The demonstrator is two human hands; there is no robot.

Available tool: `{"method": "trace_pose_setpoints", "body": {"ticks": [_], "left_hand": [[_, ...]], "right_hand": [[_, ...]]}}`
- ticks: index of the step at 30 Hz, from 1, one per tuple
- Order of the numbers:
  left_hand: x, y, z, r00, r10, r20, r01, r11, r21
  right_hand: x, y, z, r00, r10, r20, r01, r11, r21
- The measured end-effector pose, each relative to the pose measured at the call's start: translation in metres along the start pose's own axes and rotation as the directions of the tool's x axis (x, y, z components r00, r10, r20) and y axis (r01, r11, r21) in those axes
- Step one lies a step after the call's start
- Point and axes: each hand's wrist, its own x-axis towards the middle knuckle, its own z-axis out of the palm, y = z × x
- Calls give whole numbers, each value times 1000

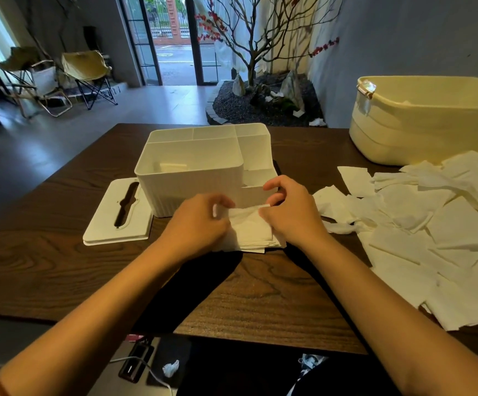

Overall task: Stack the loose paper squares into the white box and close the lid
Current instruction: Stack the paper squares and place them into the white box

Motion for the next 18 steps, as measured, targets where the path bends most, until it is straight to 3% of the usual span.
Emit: {"method": "trace_pose_setpoints", "body": {"ticks": [2, 6, 10, 15, 18], "left_hand": [[0, -6, 6, 997, 80, 21, -82, 979, 186], [-6, -21, 12, 987, 145, 75, -162, 917, 364], [-24, -29, 25, 980, 165, 110, -197, 756, 625], [-21, -22, 13, 977, 66, 205, -178, 782, 598], [-17, -13, -3, 991, -1, 135, -43, 945, 324]], "right_hand": [[-3, 5, 3, 998, -52, -33, 49, 995, -87], [-9, 11, 2, 994, -105, 5, 102, 954, -283], [-14, 16, 6, 995, -94, 35, 101, 939, -329], [-17, 14, -1, 998, -48, -46, 26, 919, -393], [-23, 10, -8, 998, 33, -58, -51, 931, -360]]}}
